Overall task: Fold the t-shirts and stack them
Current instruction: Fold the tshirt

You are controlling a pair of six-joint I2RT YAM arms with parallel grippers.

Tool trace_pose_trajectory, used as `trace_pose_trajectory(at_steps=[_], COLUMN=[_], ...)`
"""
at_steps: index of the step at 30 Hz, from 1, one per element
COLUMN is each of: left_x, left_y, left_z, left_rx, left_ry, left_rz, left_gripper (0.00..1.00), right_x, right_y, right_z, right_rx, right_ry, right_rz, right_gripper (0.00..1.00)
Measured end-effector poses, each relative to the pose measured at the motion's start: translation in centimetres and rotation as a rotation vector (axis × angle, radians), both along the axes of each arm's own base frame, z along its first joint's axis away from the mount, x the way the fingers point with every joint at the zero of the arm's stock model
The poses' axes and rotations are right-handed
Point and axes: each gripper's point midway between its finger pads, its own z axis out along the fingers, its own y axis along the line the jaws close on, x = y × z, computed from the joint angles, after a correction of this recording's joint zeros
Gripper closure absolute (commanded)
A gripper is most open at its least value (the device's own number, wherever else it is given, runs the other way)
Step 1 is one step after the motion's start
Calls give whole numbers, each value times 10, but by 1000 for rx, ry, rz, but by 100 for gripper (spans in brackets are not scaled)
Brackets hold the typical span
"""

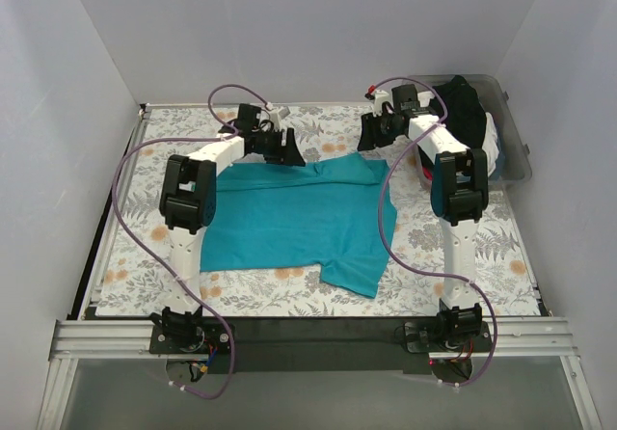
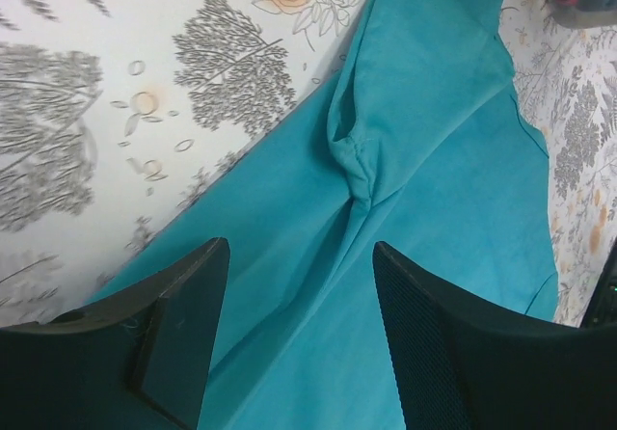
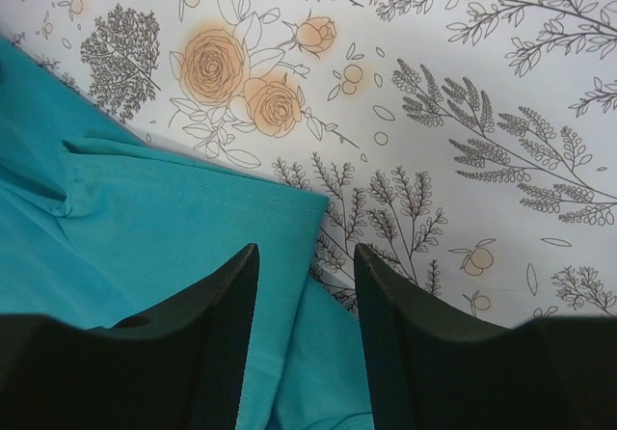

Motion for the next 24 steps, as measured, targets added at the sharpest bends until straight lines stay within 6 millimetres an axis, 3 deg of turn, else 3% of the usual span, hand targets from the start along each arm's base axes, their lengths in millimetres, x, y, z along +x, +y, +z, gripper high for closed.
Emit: trace_pose_trajectory(at_steps=[5,13,21,24], left_x=[4,22,22,21], left_y=[-32,-67,-77,-78], left_z=[-18,-11,-16,-20], left_rx=[1,-8,-21,-21], left_ry=[25,-42,-14,3], left_rz=[4,5,16,21], left_gripper=[38,40,48,53], right_x=[5,4,1,1], right_y=[3,5,9,12], right_z=[-3,-27,-27,-27], right_rx=[15,22,40,50], right_ry=[3,52,67,71], right_rz=[-3,-7,-8,-4], right_gripper=[49,50,51,56])
